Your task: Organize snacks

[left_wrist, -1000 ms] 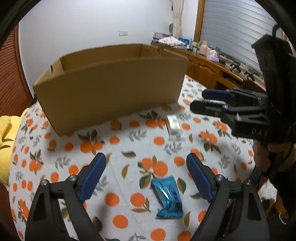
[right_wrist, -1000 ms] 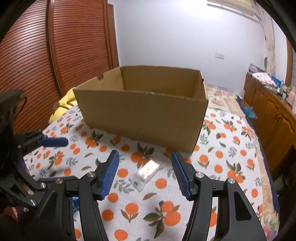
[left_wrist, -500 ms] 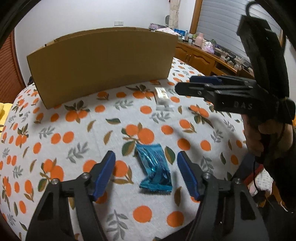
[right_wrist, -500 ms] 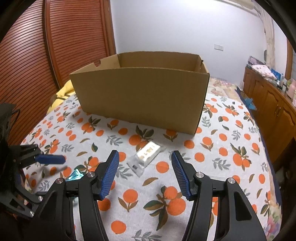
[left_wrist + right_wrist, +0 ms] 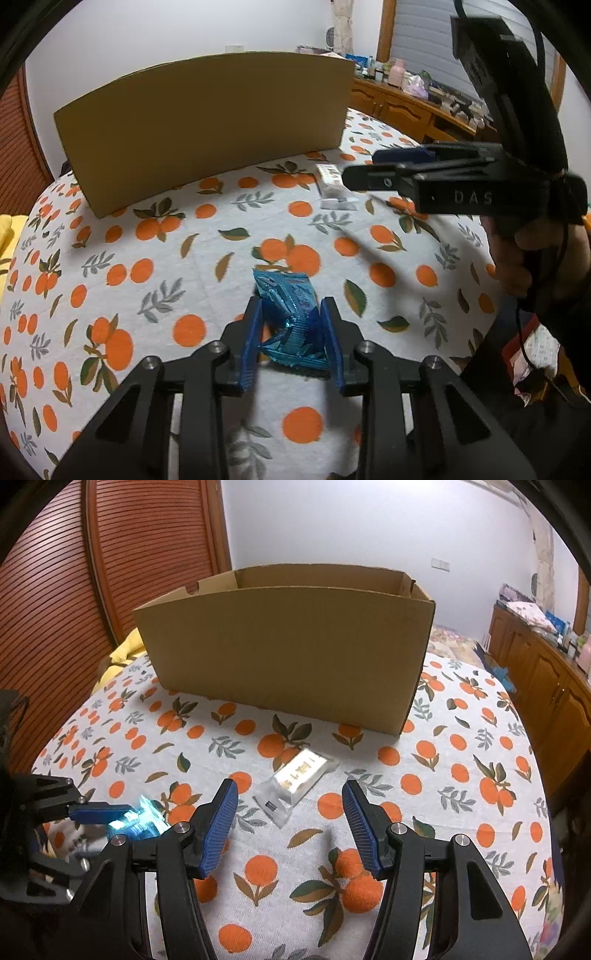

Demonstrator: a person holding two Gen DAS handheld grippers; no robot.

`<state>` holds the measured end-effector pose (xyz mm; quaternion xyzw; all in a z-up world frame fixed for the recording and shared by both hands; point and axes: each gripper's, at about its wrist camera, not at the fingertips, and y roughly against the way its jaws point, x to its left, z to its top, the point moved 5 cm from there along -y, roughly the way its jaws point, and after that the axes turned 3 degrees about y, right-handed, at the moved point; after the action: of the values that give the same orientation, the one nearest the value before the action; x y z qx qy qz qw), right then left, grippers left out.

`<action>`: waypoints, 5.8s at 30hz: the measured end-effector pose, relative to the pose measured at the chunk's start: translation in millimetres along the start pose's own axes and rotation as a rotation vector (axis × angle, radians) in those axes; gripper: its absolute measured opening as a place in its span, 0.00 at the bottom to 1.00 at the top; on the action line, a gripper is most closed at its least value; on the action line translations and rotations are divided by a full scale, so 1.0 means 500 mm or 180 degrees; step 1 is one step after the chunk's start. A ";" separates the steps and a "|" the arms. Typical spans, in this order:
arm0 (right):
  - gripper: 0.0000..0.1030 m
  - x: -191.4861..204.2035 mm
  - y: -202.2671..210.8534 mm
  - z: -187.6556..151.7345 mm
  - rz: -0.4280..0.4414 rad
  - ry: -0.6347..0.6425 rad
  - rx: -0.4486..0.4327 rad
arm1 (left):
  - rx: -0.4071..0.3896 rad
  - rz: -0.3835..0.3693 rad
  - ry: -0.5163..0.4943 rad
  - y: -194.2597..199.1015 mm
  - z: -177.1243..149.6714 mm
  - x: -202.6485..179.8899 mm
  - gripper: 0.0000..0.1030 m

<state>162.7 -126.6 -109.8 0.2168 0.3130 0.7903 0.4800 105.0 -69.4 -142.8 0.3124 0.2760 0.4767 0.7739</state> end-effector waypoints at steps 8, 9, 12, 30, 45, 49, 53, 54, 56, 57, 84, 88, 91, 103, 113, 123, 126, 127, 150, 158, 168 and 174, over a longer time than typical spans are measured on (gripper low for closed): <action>0.58 -0.007 -0.037 0.008 0.0076 -0.0068 0.0116 | -0.0053 0.0117 0.0171 0.000 0.014 0.061 0.27; 0.58 -0.010 -0.042 0.009 0.0099 -0.0100 0.0129 | -0.0057 0.0131 0.0177 0.000 0.014 0.067 0.27; 0.58 -0.017 -0.055 0.014 0.0159 -0.0183 0.0164 | -0.0078 0.0204 0.0214 0.001 0.016 0.090 0.27; 0.27 -0.013 -0.099 0.030 -0.0055 -0.0020 0.0337 | -0.0207 0.0229 0.0312 0.019 0.029 0.112 0.27; 0.21 -0.005 -0.048 0.020 0.0012 0.0029 0.0161 | -0.0325 0.0227 0.0280 0.037 0.062 0.110 0.27; 0.21 -0.008 -0.020 0.024 0.0026 0.0039 0.0083 | -0.0364 0.0227 0.0271 0.044 0.074 0.108 0.27; 0.21 -0.003 0.002 0.031 0.0034 0.0058 0.0004 | -0.0393 0.0230 0.0252 0.050 0.085 0.104 0.27; 0.21 -0.004 0.010 0.033 0.0040 0.0059 -0.0020 | -0.0400 0.0230 0.0246 0.051 0.087 0.103 0.27; 0.21 -0.003 0.021 0.038 0.0050 0.0062 -0.0059 | -0.0416 0.0230 0.0235 0.055 0.093 0.100 0.27; 0.21 -0.002 0.025 0.041 0.0052 0.0064 -0.0074 | -0.0424 0.0230 0.0230 0.056 0.095 0.100 0.27; 0.21 0.004 0.115 0.160 0.0003 0.0207 -0.0540 | -0.0832 0.0305 -0.0066 0.118 0.271 0.087 0.27; 0.21 0.013 0.120 0.186 0.0003 0.0252 -0.0604 | -0.0847 0.0323 -0.0109 0.117 0.294 0.086 0.27; 0.21 0.021 0.121 0.203 0.0018 0.0285 -0.0639 | -0.0848 0.0325 -0.0113 0.115 0.305 0.087 0.27; 0.21 0.024 0.090 0.238 -0.0007 0.0395 -0.0627 | -0.0776 0.0491 -0.0051 0.076 0.337 0.128 0.27; 0.21 -0.014 0.050 0.257 -0.0097 0.0356 -0.0513 | -0.0661 0.0604 0.0137 0.045 0.349 0.186 0.28; 0.21 -0.049 0.001 0.275 -0.0116 0.0237 -0.0378 | -0.0611 0.0619 0.0287 0.021 0.368 0.221 0.29; 0.21 -0.065 -0.013 0.277 -0.0090 0.0129 -0.0374 | -0.0635 0.0602 0.0358 0.019 0.377 0.230 0.31; 0.21 -0.070 -0.018 0.278 -0.0075 0.0091 -0.0363 | -0.0649 0.0574 0.0380 0.020 0.380 0.231 0.31; 0.19 -0.063 -0.046 0.290 -0.0107 0.0006 -0.0372 | -0.0778 0.0574 0.0494 0.040 0.385 0.238 0.53; 0.33 -0.036 -0.024 0.271 -0.0283 0.0056 -0.0506 | -0.0835 0.0632 0.0460 0.050 0.367 0.225 0.58; 0.73 -0.038 -0.014 0.263 -0.0447 -0.0070 -0.0611 | -0.1023 0.0686 0.0519 0.062 0.355 0.221 0.91; 0.85 -0.046 -0.013 0.259 -0.0456 -0.0180 -0.0644 | -0.1060 0.0673 0.0471 0.073 0.352 0.206 1.00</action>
<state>260.3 -108.0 -23.2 0.1665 0.2327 0.7751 0.5634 252.2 -1.5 -14.0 0.1716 0.2152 0.6159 0.7382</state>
